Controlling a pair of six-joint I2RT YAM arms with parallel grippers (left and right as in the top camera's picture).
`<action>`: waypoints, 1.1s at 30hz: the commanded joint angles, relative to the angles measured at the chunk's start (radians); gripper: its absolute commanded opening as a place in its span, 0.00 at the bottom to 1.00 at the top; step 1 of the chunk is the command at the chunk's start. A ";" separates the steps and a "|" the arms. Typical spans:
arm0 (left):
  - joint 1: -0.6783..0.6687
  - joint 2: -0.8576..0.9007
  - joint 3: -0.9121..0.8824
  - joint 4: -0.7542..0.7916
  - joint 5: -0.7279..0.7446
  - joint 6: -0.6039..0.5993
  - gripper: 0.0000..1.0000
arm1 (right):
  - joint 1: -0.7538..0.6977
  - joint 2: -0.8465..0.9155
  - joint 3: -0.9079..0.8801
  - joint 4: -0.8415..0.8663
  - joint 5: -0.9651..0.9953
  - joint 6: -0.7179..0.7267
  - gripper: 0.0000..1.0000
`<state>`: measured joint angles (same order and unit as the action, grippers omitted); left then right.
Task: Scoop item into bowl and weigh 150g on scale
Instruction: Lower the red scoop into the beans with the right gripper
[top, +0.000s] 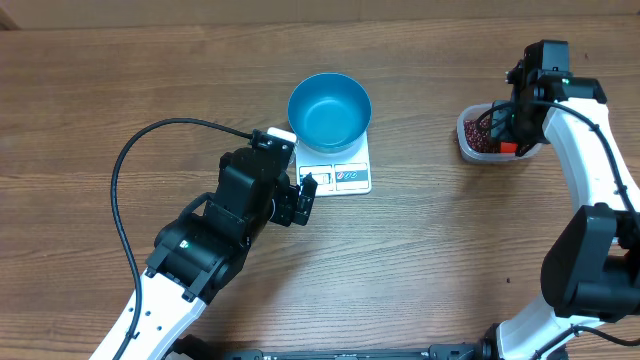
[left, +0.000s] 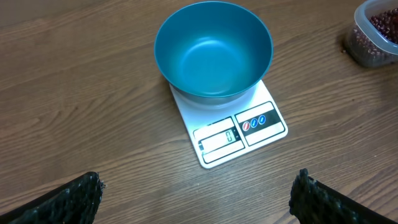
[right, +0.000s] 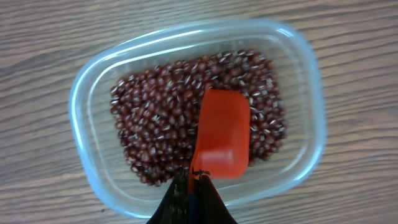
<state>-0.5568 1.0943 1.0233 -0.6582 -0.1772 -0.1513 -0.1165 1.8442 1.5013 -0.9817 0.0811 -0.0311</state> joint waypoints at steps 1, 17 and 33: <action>-0.006 0.005 -0.002 0.000 -0.013 -0.003 1.00 | 0.001 0.015 -0.024 0.003 -0.095 -0.004 0.04; -0.006 0.005 -0.002 0.000 -0.013 -0.003 0.99 | -0.030 0.015 -0.029 0.027 -0.206 -0.004 0.04; -0.006 0.005 -0.002 0.000 -0.013 -0.003 1.00 | -0.137 0.015 -0.113 0.087 -0.377 -0.004 0.04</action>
<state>-0.5568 1.0943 1.0233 -0.6586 -0.1772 -0.1513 -0.2375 1.8393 1.4178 -0.8906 -0.2466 -0.0299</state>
